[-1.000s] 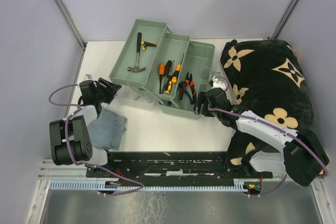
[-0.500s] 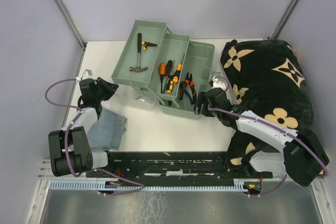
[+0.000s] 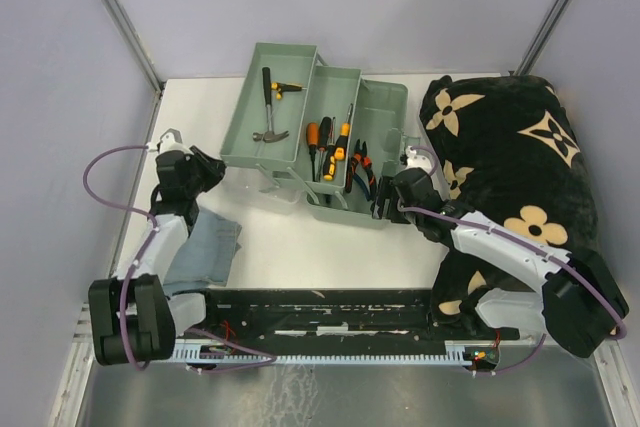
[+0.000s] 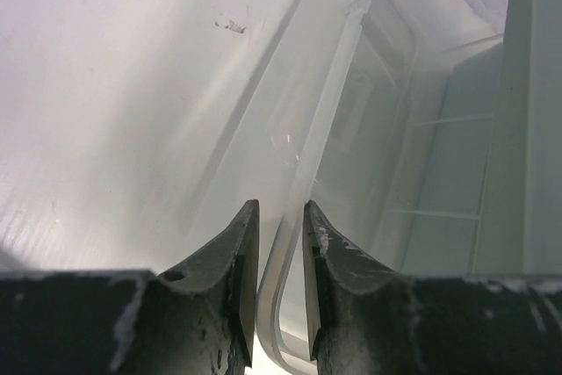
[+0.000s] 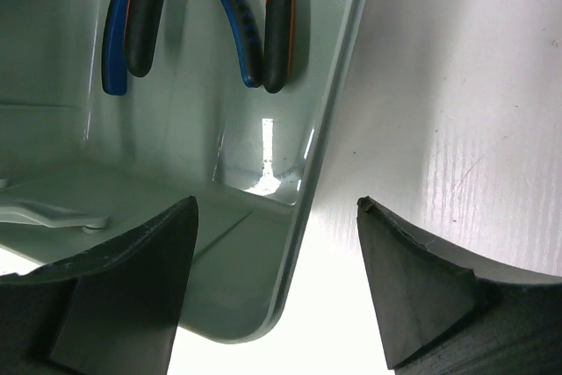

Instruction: Pack the tool kit

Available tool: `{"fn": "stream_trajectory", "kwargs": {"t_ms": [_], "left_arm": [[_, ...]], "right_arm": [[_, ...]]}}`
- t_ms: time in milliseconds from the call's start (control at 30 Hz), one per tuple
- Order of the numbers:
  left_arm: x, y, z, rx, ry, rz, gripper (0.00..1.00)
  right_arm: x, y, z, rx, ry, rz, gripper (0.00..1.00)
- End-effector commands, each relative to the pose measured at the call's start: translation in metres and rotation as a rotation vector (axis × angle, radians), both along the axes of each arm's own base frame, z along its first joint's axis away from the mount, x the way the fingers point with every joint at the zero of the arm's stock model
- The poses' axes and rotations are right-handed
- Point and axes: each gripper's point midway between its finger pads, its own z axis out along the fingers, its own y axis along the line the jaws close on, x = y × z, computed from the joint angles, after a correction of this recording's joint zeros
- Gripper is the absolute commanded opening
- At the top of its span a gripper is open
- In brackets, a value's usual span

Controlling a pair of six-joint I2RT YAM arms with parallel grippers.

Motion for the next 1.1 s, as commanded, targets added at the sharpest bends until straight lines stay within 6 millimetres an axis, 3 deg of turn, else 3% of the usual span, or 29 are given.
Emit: {"fn": "stream_trajectory", "kwargs": {"t_ms": [0, 133, 333, 567, 800, 967, 1067], "left_arm": [[0.002, -0.002, 0.067, 0.093, -0.202, 0.024, 0.03], [-0.005, -0.008, 0.092, 0.152, -0.270, 0.027, 0.03], [-0.009, -0.040, 0.118, 0.269, -0.293, -0.053, 0.03], [-0.024, -0.064, 0.150, 0.419, -0.351, -0.059, 0.03], [-0.041, -0.103, 0.155, 0.599, -0.376, -0.141, 0.03], [-0.055, -0.124, 0.172, 0.686, -0.428, -0.141, 0.03], [-0.063, -0.138, 0.176, 0.769, -0.431, -0.148, 0.03]], "right_arm": [[-0.007, 0.000, 0.004, 0.009, 0.005, 0.016, 0.81], [-0.007, 0.002, 0.005, 0.025, -0.002, 0.012, 0.82], [-0.007, 0.010, 0.008, 0.068, -0.004, 0.032, 0.82], [-0.006, 0.016, 0.016, 0.151, -0.035, 0.011, 0.84], [-0.004, 0.016, 0.019, 0.245, -0.036, -0.083, 0.85], [-0.003, 0.020, 0.020, 0.300, -0.038, -0.109, 0.85], [-0.003, 0.017, 0.016, 0.343, -0.022, -0.178, 0.90]]}}
